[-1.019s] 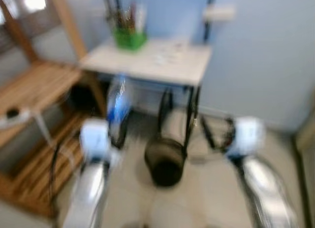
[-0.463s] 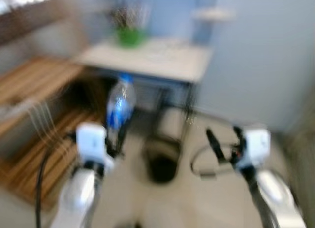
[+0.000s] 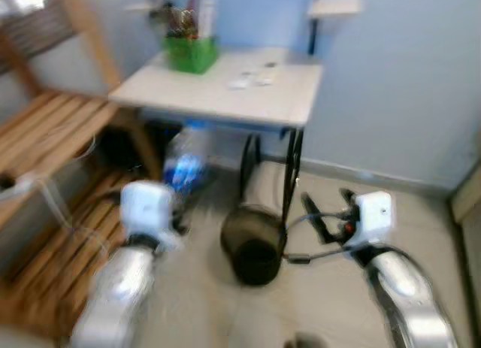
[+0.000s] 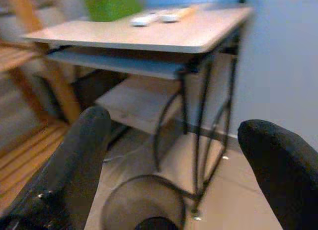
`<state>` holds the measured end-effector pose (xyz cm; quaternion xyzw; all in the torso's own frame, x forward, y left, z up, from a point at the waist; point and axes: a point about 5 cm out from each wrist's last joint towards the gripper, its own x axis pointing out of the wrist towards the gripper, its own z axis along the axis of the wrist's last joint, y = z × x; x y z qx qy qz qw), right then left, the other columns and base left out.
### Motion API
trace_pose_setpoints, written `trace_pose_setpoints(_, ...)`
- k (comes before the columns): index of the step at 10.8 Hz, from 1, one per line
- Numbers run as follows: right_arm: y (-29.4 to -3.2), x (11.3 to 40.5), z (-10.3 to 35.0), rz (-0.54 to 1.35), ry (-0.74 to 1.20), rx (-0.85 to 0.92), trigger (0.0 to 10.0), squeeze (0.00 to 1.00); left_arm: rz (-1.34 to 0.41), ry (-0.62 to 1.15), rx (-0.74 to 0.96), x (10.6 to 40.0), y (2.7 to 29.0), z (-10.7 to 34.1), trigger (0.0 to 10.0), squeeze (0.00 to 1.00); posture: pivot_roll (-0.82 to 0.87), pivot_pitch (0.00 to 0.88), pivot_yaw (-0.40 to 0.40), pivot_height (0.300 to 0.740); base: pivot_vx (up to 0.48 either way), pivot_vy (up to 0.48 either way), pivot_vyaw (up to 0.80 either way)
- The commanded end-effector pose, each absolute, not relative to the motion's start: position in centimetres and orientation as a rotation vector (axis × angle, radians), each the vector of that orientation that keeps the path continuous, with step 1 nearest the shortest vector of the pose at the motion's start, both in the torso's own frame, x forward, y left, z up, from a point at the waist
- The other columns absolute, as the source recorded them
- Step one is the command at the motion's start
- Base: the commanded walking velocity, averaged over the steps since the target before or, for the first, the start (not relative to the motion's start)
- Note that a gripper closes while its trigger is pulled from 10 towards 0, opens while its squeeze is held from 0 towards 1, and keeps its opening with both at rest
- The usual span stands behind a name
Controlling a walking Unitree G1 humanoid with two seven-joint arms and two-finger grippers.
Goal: Clean up the room
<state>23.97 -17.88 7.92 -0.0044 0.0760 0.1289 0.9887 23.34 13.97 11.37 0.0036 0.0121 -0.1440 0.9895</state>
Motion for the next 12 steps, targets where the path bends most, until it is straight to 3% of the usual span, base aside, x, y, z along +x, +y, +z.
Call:
trace_pose_setpoints(1, -16.6, 24.5, 8.5, 0.295, 0.117, -0.005, 10.0, 0.00, -0.248, 0.021, 0.059, 23.6, 15.3, 11.6, 10.0, 0.00, -0.13, 0.000, 0.125, 0.740, 0.480, 0.000, -0.80)
trace_pose_setpoints(4, -16.2, 25.1, 8.6, 0.318, 0.112, -0.030, 10.0, 0.00, -0.232, 0.022, 0.103, 24.1, 14.4, 11.4, 10.0, 0.00, -0.12, 0.000, 0.122, 0.740, 0.462, 0.000, 0.00)
trace_pose_setpoints(6, -16.1, 25.3, 8.6, 0.323, 0.110, -0.033, 10.0, 0.00, -0.214, 0.032, 0.129, 24.3, 14.2, 11.1, 10.0, 0.00, -0.11, 0.000, 0.116, 0.740, 0.349, -0.322, 0.71)
trace_pose_setpoints(10, -15.9, 25.2, 8.0, 0.329, 0.137, -0.028, 10.0, 0.00, -0.192, 0.028, 0.178, 24.7, 13.9, 11.0, 10.0, 0.00, -0.10, 0.000, 0.113, 0.740, 0.000, -0.105, 0.18)
trace_pose_setpoints(12, -15.8, 25.2, 7.9, 0.337, 0.139, -0.028, 10.0, 0.00, -0.203, 0.016, 0.149, 24.6, 13.7, 11.2, 10.0, 0.00, -0.10, 0.000, 0.111, 0.740, 0.368, -0.306, 0.00)
